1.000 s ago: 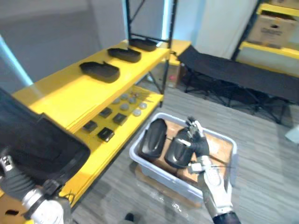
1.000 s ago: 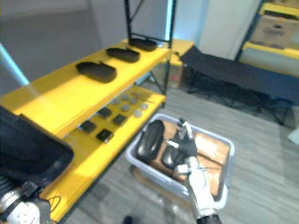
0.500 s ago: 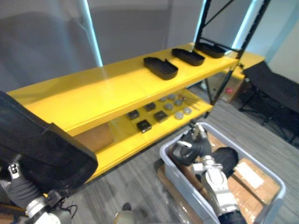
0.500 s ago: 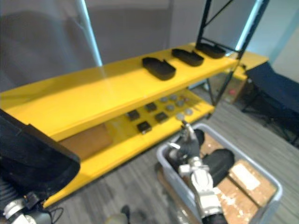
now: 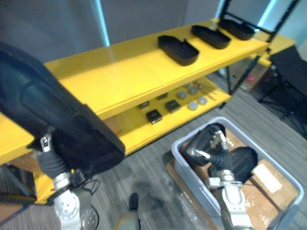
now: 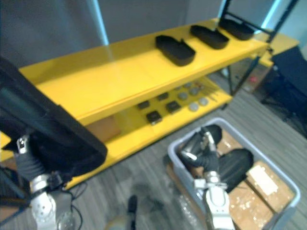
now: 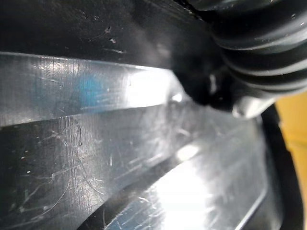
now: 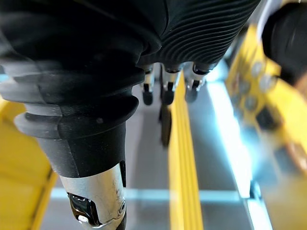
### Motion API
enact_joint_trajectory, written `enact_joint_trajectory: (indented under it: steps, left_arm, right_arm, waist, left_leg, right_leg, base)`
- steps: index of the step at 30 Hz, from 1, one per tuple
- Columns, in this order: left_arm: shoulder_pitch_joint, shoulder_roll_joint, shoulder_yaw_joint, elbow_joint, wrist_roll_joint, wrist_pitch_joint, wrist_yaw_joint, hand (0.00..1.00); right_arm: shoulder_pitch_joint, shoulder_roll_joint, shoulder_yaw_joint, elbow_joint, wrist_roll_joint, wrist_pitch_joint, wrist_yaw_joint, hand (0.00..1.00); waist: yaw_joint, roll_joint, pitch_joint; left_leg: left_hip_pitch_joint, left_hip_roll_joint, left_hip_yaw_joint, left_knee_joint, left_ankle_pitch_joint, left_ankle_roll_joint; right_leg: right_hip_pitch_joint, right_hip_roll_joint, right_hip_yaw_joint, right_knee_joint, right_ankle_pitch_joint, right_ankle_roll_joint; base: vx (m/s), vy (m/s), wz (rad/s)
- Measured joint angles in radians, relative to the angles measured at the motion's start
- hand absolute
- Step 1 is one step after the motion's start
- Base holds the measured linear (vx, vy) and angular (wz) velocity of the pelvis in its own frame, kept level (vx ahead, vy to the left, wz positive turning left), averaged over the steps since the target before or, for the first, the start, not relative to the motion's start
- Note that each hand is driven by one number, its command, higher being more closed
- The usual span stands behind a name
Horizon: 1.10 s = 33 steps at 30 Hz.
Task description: Walk over and take plastic housings, then place them on the shelf
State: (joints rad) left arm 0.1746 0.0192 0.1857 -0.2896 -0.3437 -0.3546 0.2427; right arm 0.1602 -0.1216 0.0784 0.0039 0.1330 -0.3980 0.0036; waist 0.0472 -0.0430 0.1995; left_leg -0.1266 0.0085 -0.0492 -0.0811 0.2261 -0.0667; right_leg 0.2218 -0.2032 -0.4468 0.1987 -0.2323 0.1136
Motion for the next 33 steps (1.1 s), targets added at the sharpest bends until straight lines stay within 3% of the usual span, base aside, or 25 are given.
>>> enact_joint_trajectory:
  steps: [4, 7, 13, 15, 17, 19, 20, 21, 22, 24, 25, 26, 29, 33]
  left_arm:
    - [0.067, -0.005, -0.015, -0.006, 0.0, 0.017, -0.003, 1.0]
    - [0.104, -0.008, -0.015, -0.014, 0.0, 0.024, -0.01, 1.0]
    - [0.106, -0.005, -0.007, -0.042, 0.0, 0.024, -0.056, 1.0]
    - [0.101, -0.003, 0.01, -0.05, 0.002, 0.023, -0.074, 1.0]
    - [0.101, -0.006, 0.035, -0.051, 0.002, 0.023, -0.094, 1.0]
    - [0.1, -0.003, 0.039, -0.052, 0.021, 0.023, -0.109, 1.0]
    - [0.1, 0.002, 0.038, -0.052, 0.04, 0.024, -0.117, 1.0]
    - [0.101, 0.008, 0.038, -0.052, 0.053, 0.025, -0.117, 1.0]
    - [0.101, 0.02, 0.038, -0.052, 0.094, 0.028, -0.113, 1.0]
    - [0.085, 0.041, 0.028, -0.052, 0.127, 0.029, -0.104, 1.0]
    - [0.062, 0.049, 0.025, -0.048, 0.126, 0.032, -0.096, 1.0]
    - [0.029, 0.053, 0.011, -0.034, 0.126, 0.036, -0.089, 1.0]
    - [-0.012, 0.051, -0.004, 0.002, 0.123, 0.064, -0.064, 1.0]
    - [-0.004, 0.051, -0.01, 0.002, 0.107, 0.085, -0.047, 1.0]
  right_arm:
    - [-0.017, -0.041, 0.006, 0.007, -0.028, 0.0, 0.011, 0.0]
    - [-0.007, -0.051, 0.011, 0.013, -0.025, 0.0, 0.019, 0.0]
    - [0.036, -0.012, 0.002, 0.032, 0.003, -0.017, 0.017, 0.0]
    - [0.031, 0.015, 0.001, 0.057, 0.025, -0.018, 0.019, 0.0]
    - [0.016, 0.02, -0.003, 0.06, 0.052, -0.019, 0.021, 0.0]
    - [-0.004, 0.021, -0.018, 0.086, 0.05, -0.019, 0.021, 0.0]
    - [-0.012, 0.023, -0.025, 0.096, 0.05, -0.02, 0.022, 0.0]
    - [-0.014, 0.027, -0.028, 0.096, 0.05, -0.023, 0.023, 0.0]
    - [-0.015, 0.034, -0.029, 0.096, 0.053, -0.045, 0.021, 0.0]
    - [-0.018, 0.053, -0.03, 0.094, 0.079, -0.079, 0.023, 0.0]
    - [-0.019, 0.054, -0.034, 0.084, 0.09, -0.085, 0.027, 0.0]
    - [-0.008, 0.057, -0.055, 0.071, 0.09, -0.086, 0.04, 0.0]
    - [0.0, 0.055, -0.078, 0.047, 0.115, -0.086, 0.076, 0.0]
    - [0.0, 0.054, -0.071, 0.041, 0.157, -0.086, 0.154, 0.0]
  waist:
    - [0.019, 0.057, 0.013]
    - [0.017, 0.07, 0.008]
    - [0.016, 0.046, 0.016]
    - [0.041, 0.015, 0.023]
    - [0.05, 0.003, 0.026]
    - [0.049, 0.004, 0.025]
    - [0.05, 0.003, 0.026]
    - [0.05, 0.002, 0.026]
    - [0.044, 0.002, 0.026]
    - [0.012, 0.007, 0.024]
    - [-0.01, 0.008, 0.024]
    - [-0.019, 0.009, 0.024]
    - [-0.03, 0.012, 0.026]
    - [-0.031, 0.011, 0.022]
  left_leg:
    - [-0.013, 0.038, -0.014, 0.0, 0.018, -0.023]
    - [-0.013, 0.047, -0.023, 0.0, 0.019, -0.025]
    - [-0.051, -0.01, 0.016, 0.0, 0.019, 0.003]
    - [-0.054, -0.05, 0.059, 0.007, 0.011, 0.018]
    - [-0.08, -0.083, 0.063, 0.062, -0.025, 0.045]
    - [-0.077, -0.092, 0.058, 0.105, -0.065, 0.065]
    - [-0.055, -0.092, 0.057, 0.125, -0.095, 0.078]
    - [-0.038, -0.094, 0.057, 0.128, -0.112, 0.081]
    - [0.003, -0.09, 0.049, 0.127, -0.137, 0.095]
    - [0.031, -0.076, -0.008, 0.12, -0.161, 0.118]
    - [0.042, -0.062, -0.043, 0.11, -0.158, 0.122]
    - [0.056, -0.056, -0.073, 0.1, -0.159, 0.122]
    - [0.106, -0.061, -0.112, 0.086, -0.179, 0.121]
    - [0.152, -0.066, -0.14, 0.103, -0.223, 0.096]
  right_leg:
    - [0.009, 0.052, 0.002, -0.04, -0.01, 0.021]
    - [0.016, 0.064, -0.016, -0.04, -0.014, 0.015]
    - [0.04, 0.015, -0.132, -0.03, -0.043, 0.049]
    - [0.059, -0.026, -0.164, -0.017, -0.051, 0.053]
    - [0.05, -0.067, -0.163, 0.037, -0.046, 0.047]
    - [-0.002, -0.114, -0.12, 0.202, -0.014, -0.006]
    - [-0.045, -0.138, -0.07, 0.329, 0.039, -0.089]
    - [-0.065, -0.146, -0.041, 0.385, 0.082, -0.124]
    - [-0.109, -0.156, 0.029, 0.49, 0.209, -0.127]
    - [-0.186, -0.103, 0.134, 0.587, 0.104, -0.084]
    - [-0.239, -0.022, 0.179, 0.563, 0.009, -0.085]
    - [-0.268, 0.042, 0.2, 0.476, -0.034, -0.091]
    - [-0.33, 0.105, 0.215, 0.261, -0.036, -0.086]
    - [-0.363, 0.116, 0.26, 0.11, 0.042, -0.082]
  base:
    - [-0.08, -0.109, 0.0]
    - [-0.05, -0.05, 0.12]
    - [0.0, 0.032, 0.55]
    - [0.07, 0.054, 0.46]
    - [0.12, 0.09, 0.33]
    - [0.14, 0.16, 0.25]
    - [0.15, 0.166, 0.02]
    - [0.23, 0.195, -0.02]
    - [0.24, 0.129, 0.15]
    - [0.23, 0.062, 0.47]
    - [0.21, 0.031, 0.72]
    - [0.21, 0.033, 0.68]
    - [0.21, -0.039, 0.48]
    - [0.21, -0.109, 0.35]
